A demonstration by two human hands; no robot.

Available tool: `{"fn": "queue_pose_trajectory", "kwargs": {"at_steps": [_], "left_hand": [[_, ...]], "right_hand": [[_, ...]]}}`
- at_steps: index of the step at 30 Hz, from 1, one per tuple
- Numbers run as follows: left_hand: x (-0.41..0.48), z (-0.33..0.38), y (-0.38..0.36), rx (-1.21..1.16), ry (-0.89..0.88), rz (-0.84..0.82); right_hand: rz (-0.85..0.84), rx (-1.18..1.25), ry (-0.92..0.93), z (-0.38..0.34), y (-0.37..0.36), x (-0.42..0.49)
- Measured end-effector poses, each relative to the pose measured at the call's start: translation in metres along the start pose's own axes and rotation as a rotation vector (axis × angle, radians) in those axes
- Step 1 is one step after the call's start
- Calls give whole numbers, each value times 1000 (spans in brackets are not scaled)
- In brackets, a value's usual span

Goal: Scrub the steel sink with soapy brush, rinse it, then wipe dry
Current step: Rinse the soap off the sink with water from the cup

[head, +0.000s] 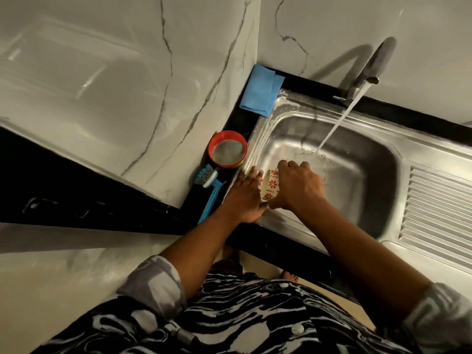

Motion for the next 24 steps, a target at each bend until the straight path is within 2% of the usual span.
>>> {"fn": "queue_pose_trajectory", "kwargs": {"at_steps": [5, 10, 14, 17, 21, 24], "left_hand": [[-22, 13, -6, -58, -96, 41], [-16, 20, -6, 12, -153, -89], [-12, 23, -4, 23, -197, -123], [-14, 19, -5, -45, -172, -110], [-14, 17, -4, -127, -105, -84], [-9, 18, -2, -115, -71, -57]], "right_hand": [[14, -62, 29, 22, -8, -22], [-6, -149, 95, 36, -21, -33], [29, -111, 56, 51, -24, -37], [23, 93, -95, 75, -29, -34], [-8, 624, -446, 115, -39, -19], [127, 937, -648, 143, -47, 10]]}}
Point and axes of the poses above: each hand's wrist, its own x-axis towards the middle knuckle, its own y-axis out of the back of the hand, z = x × y, the point moved 6 cm from there along x, towards the middle knuckle, and after that the axes turned 15 degrees about z, right-handed, at the moved point
